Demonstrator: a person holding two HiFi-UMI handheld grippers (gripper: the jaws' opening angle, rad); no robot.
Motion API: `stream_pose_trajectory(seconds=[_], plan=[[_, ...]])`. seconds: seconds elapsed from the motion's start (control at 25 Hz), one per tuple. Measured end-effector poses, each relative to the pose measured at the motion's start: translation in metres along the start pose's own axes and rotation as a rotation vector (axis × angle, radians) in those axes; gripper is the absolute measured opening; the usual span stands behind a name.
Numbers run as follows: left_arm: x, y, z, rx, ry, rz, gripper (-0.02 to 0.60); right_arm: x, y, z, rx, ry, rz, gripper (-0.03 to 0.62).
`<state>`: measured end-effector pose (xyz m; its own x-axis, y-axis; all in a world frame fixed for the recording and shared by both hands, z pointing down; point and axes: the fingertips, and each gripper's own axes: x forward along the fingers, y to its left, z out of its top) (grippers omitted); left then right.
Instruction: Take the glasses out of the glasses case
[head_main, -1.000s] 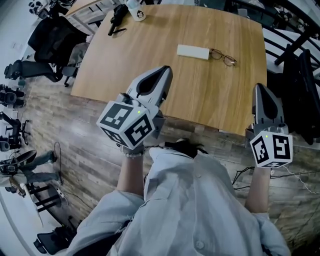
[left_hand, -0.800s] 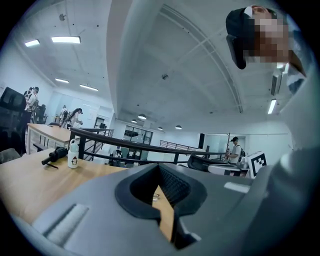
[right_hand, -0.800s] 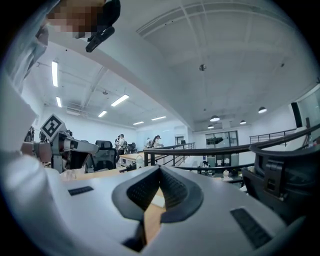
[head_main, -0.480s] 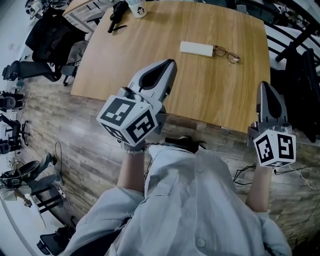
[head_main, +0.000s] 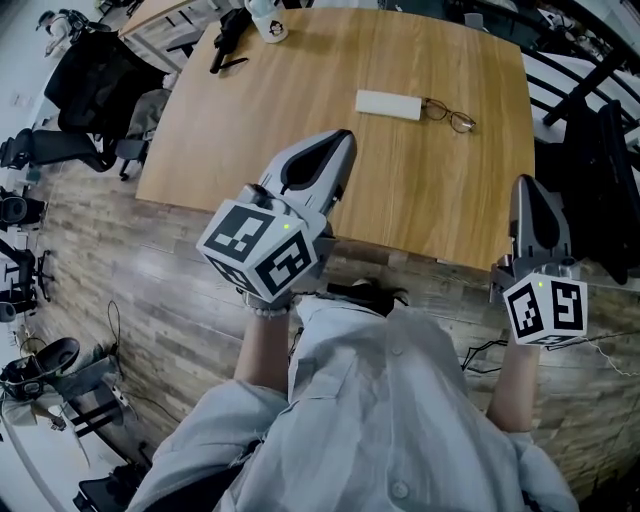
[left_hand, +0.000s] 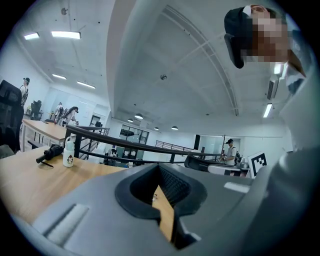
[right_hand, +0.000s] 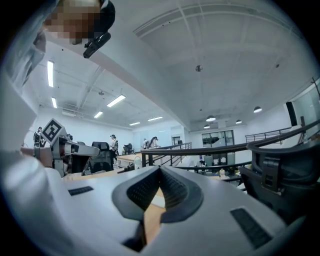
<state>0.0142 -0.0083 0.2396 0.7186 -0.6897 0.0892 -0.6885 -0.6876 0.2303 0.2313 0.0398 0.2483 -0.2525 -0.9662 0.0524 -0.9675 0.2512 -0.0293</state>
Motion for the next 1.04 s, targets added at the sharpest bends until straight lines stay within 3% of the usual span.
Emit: stream_pose_trajectory(seconds=[1.04], plan=[[-0.008, 0.006, -0.004, -0.009, 0.001, -0.017, 0.005, 0.001, 0.020, -0.004, -0.007, 0.022, 0.009, 0.000]])
